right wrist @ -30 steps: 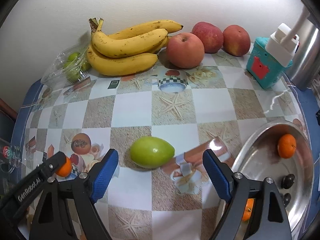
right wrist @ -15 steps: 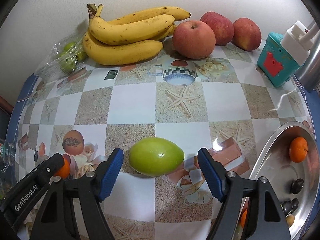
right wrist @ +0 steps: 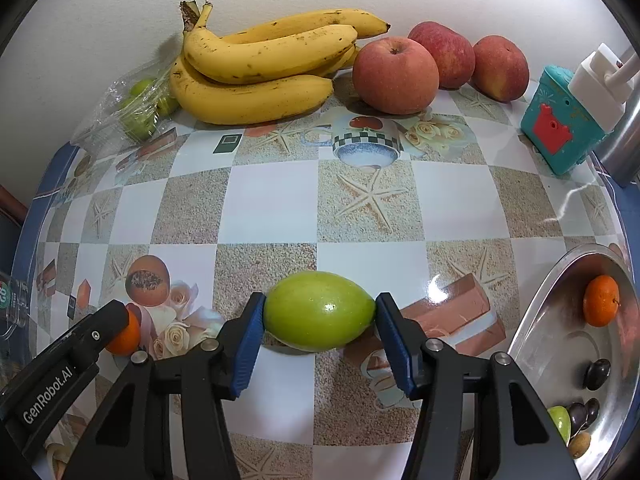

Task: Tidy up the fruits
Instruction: 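Grasp the green mango with the right gripper while the left gripper holds the mandarin, then carry the mandarin and the green mango in both grippers over the steel bowl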

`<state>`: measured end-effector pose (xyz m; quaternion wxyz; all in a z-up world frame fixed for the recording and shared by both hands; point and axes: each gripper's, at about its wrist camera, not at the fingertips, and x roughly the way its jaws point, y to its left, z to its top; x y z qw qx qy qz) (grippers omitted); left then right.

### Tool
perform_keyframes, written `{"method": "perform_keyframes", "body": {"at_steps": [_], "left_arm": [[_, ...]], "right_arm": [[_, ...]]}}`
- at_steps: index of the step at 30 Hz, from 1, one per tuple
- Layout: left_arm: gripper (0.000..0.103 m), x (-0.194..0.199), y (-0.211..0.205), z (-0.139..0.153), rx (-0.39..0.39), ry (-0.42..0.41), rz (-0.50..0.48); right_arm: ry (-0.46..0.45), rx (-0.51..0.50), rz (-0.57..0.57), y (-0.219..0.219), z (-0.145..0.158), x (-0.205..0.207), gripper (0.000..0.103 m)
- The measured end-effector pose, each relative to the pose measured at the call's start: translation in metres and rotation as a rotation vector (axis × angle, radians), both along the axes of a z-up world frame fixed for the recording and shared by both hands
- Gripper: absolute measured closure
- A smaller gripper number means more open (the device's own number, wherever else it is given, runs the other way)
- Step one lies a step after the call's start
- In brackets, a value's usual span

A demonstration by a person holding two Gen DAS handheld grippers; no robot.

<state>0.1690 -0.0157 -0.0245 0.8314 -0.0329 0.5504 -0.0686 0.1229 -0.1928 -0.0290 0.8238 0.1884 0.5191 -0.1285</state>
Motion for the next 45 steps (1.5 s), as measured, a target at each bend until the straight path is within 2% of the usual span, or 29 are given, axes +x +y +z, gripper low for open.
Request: {"method": "perform_keyframes", "body": {"at_steps": [9, 22, 32, 45], "left_arm": [[0.066, -0.002, 0.000, 0.006, -0.003, -0.015, -0.003], [0.066, -0.020, 0.010, 0.027, -0.007, -0.040, 0.004], [0.066, -0.053, 0.011, 0.041, -0.001, -0.070, -0.033], [0.066, -0.096, 0.006, 0.054, -0.006, -0.100, -0.092]], "right_arm": [[0.001, 0.010, 0.011, 0.001, 0.003, -0.001, 0.046], [-0.016, 0.006, 0.003, 0.002, 0.029, -0.022, 0.046], [-0.047, 0.002, -0.017, -0.002, 0.058, -0.057, 0.046], [-0.056, 0.027, -0.046, -0.007, 0.066, -0.114, 0.046]]}}
